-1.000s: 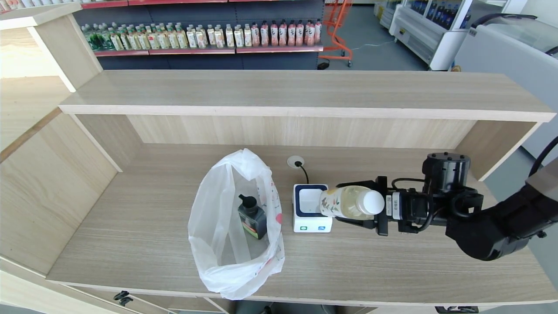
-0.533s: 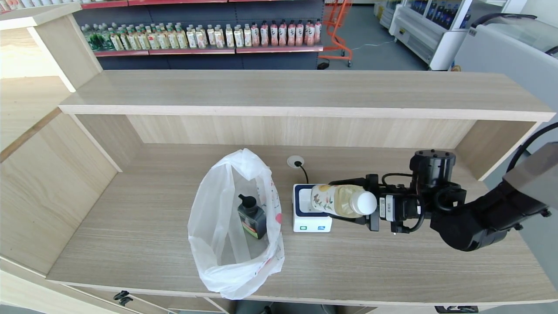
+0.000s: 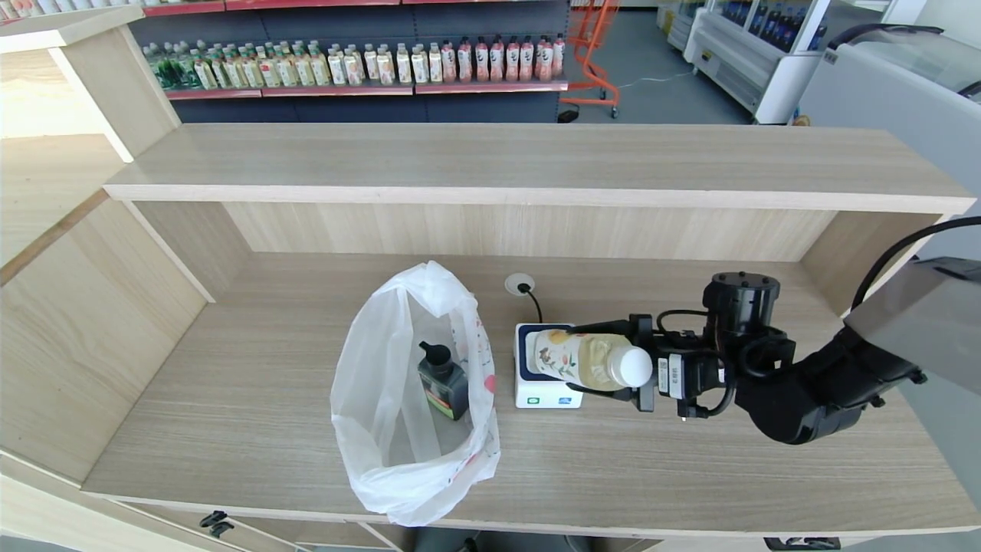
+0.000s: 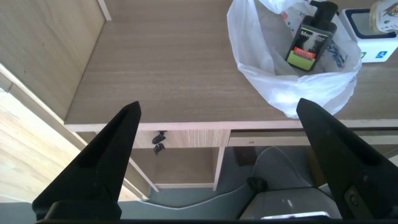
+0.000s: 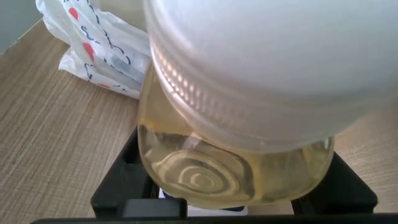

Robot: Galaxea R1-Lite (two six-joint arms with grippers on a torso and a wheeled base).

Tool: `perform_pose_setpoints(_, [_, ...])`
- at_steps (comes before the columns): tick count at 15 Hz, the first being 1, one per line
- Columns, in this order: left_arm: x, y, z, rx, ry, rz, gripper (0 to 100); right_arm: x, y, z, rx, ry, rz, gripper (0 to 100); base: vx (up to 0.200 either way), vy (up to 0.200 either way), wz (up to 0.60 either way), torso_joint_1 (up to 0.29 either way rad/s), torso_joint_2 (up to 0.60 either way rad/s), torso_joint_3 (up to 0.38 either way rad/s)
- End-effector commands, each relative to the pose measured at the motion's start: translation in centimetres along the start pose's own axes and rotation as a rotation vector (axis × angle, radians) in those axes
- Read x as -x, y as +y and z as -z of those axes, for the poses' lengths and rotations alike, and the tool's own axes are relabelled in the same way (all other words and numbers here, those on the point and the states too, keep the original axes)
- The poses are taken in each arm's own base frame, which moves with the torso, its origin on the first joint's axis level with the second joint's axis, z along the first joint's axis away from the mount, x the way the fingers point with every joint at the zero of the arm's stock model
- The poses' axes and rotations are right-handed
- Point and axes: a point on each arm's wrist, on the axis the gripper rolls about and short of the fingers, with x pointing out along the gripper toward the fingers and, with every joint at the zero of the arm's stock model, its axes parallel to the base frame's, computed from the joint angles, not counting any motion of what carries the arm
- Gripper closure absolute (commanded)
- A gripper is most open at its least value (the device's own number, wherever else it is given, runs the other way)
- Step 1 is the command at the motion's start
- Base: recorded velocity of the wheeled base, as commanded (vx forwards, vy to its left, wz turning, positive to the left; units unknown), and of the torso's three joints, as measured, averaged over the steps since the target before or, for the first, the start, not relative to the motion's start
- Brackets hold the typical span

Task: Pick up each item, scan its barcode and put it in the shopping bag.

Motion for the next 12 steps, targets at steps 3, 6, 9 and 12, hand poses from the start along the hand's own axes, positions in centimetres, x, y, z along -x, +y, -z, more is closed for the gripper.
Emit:
perform_pose_setpoints(3, [0.0, 0.0, 0.0, 0.0, 0.002, -0.001, 0, 0.0, 0.0, 0.5, -0.003, -0.029, -0.01, 100, 0.0, 0.0, 0.0, 0.0, 0.0, 0.0])
perform_pose_setpoints(6, [0.0, 0.0, 0.0, 0.0, 0.002, 0.001, 0, 0.8, -0.6, 1.6, 0.009, -0.029, 0.003, 100, 0.0, 0.0, 0.0, 0.0, 0.0, 0.0])
perform_pose_setpoints(9, [0.0, 0.0, 0.0, 0.0, 0.002, -0.001, 0, 1.0, -0.4, 2.4, 0.003, -0.021, 0.006, 100, 0.0, 0.0, 0.0, 0.0, 0.0, 0.0])
perform_pose_setpoints(12, [0.0, 0.0, 0.0, 0.0, 0.002, -0.001, 0, 0.6, -0.1, 3.2, -0.006, -0.021, 0.004, 100, 0.0, 0.0, 0.0, 0.0, 0.0, 0.0])
